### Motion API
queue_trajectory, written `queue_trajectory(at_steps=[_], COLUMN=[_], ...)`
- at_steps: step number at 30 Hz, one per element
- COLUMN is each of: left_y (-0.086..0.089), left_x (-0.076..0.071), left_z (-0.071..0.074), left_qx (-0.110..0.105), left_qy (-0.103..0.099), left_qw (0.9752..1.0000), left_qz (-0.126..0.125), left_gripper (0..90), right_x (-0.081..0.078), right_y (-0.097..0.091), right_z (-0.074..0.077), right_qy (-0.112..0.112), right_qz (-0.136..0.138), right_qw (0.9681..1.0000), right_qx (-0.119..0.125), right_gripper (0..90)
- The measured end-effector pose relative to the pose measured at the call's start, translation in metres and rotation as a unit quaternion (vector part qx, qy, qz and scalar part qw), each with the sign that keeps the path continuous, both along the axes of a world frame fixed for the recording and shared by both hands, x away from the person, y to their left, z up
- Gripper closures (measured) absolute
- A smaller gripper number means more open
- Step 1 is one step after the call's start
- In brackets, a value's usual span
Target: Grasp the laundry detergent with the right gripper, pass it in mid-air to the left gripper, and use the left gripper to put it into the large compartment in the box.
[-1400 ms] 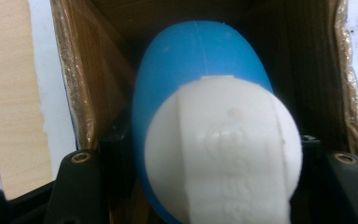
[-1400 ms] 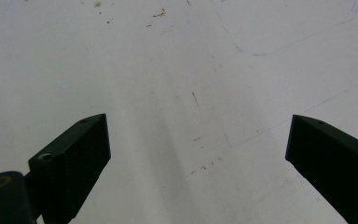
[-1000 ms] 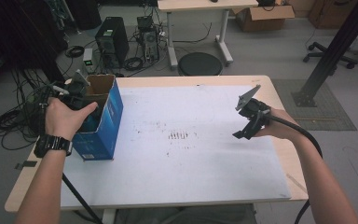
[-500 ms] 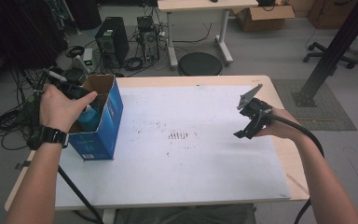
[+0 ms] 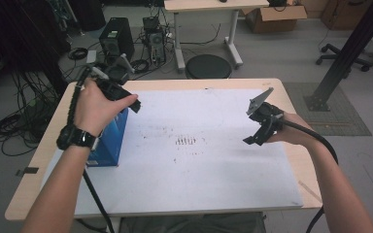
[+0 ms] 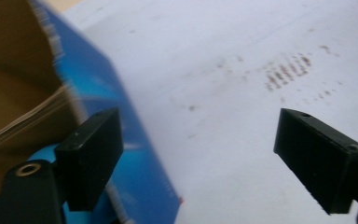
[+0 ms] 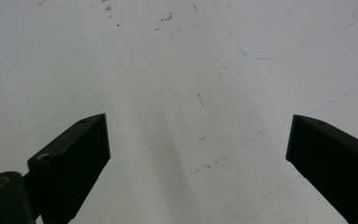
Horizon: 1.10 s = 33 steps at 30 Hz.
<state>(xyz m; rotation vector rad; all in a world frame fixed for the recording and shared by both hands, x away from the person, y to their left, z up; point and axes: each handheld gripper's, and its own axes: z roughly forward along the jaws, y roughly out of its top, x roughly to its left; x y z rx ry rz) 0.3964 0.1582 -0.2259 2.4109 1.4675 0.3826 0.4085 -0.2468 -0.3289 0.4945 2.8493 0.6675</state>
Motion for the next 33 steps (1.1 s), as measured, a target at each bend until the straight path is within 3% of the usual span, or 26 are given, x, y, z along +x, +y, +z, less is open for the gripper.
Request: queue_trajectory(at_steps=[6, 16, 22, 33], left_y=[-0.035, -0.074, -0.081, -0.082], left_x=[0.000, -0.006, -0.006, -0.006], left_z=[-0.018, -0.051, -0.064, -0.068], left_qx=[-0.004, -0.005, -0.006, -0.007], left_qy=[0.012, 0.035, 0.045, 0.052], left_qw=[0.9981, 0.9903, 0.9888, 0.9884], left_qz=[-0.060, -0.134, -0.142, -0.142], left_gripper=[9.2, 4.9, 4.7, 4.6], right_x=[-0.001, -0.001, -0.003, -0.003], right_y=[0.001, 0.000, 0.002, 0.002], right_z=[0.000, -0.002, -0.003, -0.003], right_qy=[0.002, 0.012, 0.014, 0.016], right_qz=[0.005, 0.010, 0.014, 0.013], right_qw=[1.0000, 0.9998, 0.9998, 0.9998], right_qx=[0.000, 0.008, 0.008, 0.005], right_gripper=[5.6, 4.2, 3.8, 3.5])
